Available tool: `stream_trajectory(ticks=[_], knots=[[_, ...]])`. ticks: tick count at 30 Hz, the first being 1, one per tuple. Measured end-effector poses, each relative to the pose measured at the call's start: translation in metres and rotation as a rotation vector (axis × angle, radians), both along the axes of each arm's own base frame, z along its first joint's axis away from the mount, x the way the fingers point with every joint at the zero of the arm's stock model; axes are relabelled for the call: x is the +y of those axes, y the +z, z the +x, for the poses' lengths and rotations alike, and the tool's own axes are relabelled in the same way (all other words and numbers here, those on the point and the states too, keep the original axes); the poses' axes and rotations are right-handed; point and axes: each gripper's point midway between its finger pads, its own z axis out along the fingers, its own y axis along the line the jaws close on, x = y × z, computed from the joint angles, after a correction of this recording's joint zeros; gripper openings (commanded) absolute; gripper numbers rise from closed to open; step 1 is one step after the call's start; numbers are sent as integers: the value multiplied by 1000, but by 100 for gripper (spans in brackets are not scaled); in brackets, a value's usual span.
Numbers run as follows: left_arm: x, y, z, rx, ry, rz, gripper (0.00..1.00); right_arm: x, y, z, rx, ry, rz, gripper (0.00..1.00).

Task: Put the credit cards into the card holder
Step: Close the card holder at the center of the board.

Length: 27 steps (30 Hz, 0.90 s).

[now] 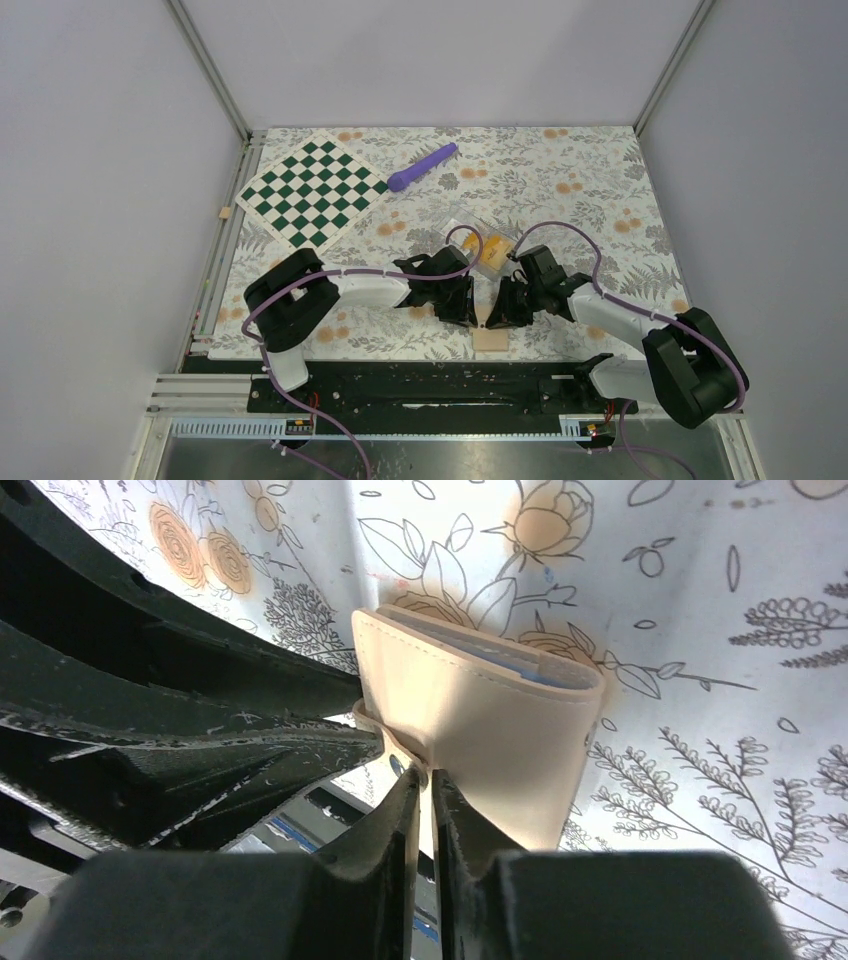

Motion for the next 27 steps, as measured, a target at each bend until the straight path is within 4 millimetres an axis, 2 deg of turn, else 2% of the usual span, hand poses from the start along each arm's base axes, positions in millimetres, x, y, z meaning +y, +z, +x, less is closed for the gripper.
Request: stream_trajectory(ticks=[5,9,13,16,20,27], knots=[[0,0,0,0,0,0,28,-3,-1,0,-3,0,-15,11],[0,0,0,0,-1,0,28,-2,-2,-1,0,2,-14,17],[0,0,0,0,-1,0,28,0,-1,0,0,5,-2,28],[0,0,0,0,-1,-1,28,2,2,0,0,9,16,31],[0,0,0,-1,-1,-1,28,3,2,0,-5,9,23,22],[0,0,-1,-1,-2,-1,28,8,0,2,4,16,42,0]])
